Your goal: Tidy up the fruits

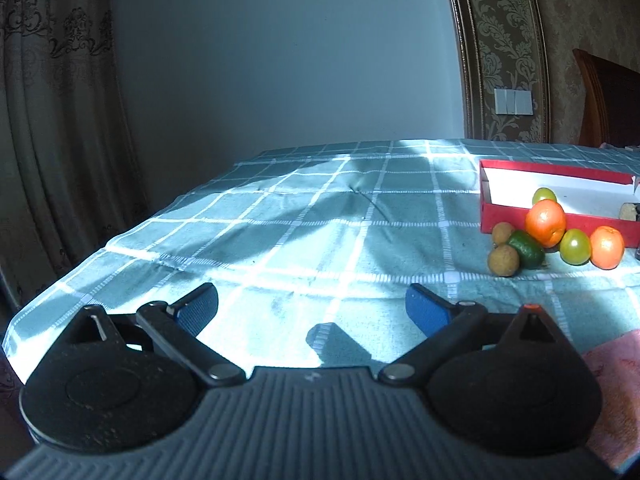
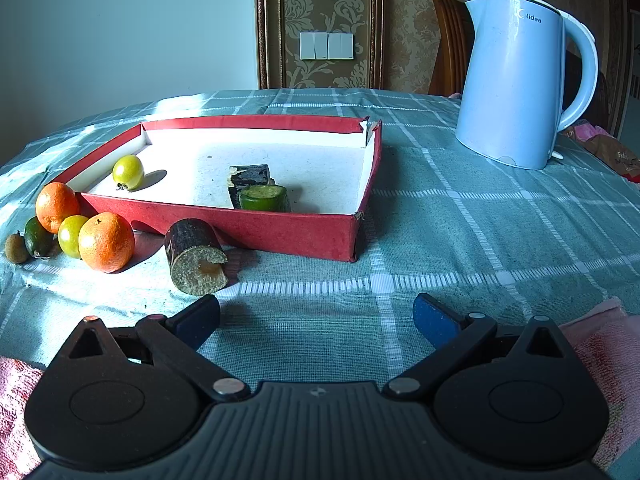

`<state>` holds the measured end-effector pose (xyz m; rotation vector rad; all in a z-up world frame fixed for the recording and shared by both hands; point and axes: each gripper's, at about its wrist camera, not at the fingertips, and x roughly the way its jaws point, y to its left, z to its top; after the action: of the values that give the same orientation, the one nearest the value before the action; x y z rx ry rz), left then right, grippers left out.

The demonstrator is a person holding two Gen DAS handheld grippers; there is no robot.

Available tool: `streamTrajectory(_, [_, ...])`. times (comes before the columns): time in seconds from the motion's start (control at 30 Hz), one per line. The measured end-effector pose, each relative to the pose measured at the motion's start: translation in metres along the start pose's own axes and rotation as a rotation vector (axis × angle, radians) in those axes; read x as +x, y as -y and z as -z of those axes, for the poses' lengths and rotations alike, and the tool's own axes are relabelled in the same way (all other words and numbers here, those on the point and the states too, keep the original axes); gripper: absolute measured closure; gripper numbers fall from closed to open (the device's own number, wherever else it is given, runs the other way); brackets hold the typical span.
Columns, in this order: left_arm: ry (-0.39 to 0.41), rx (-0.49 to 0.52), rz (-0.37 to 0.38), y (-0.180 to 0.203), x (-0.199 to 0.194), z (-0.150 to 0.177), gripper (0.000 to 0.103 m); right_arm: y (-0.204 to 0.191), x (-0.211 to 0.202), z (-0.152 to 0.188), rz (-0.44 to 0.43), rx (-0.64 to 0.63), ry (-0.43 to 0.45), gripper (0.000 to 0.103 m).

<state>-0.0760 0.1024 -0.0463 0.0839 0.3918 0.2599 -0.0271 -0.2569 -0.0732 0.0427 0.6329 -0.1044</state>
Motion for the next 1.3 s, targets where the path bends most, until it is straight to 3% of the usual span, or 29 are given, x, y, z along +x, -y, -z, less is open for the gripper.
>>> streamTrajectory(0.13, [0.034,0.027,-0.093,0.0,0.009,0.01,0.0,0.0,0.0,0.0,0.0,0.0,0.0,0.0])
streamTrajectory(0.27, [-0.036,0.039,-0.121,0.003,0.028,0.015,0.0,0.0,0.0,0.0,0.0,0.0,0.0,0.0])
streamTrajectory(0.4, [-0.05,0.026,-0.175,0.002,0.037,0.016,0.0,0.0,0.0,0.0,0.0,0.0,0.0,0.0])
streamTrajectory(0.53, [-0.023,0.108,-0.231,0.013,0.038,0.017,0.0,0.0,0.0,0.0,0.0,0.0,0.0,0.0])
streamTrajectory(0.83, [0.102,0.11,-0.237,0.019,0.046,-0.029,0.0,0.0,0.0,0.0,0.0,0.0,0.0,0.0])
streamTrajectory(1.0, [0.043,0.18,-0.261,0.024,0.065,-0.034,0.0,0.0,-0.001,0.0,0.0,0.001,0.0,0.0])
streamTrajectory(1.1, [0.081,0.195,-0.3,0.023,0.058,-0.04,0.0,0.0,-0.001,0.0,0.0,0.001,0.0,0.0])
streamTrajectory(1.2, [0.126,0.151,-0.207,0.025,0.039,-0.053,0.0,-0.001,-0.001,0.0,0.002,0.001,0.0,0.0])
streamTrajectory(1.3, [0.114,0.145,-0.003,0.05,0.026,-0.063,0.0,-0.001,-0.001,0.0,0.002,0.001,0.0,0.0])
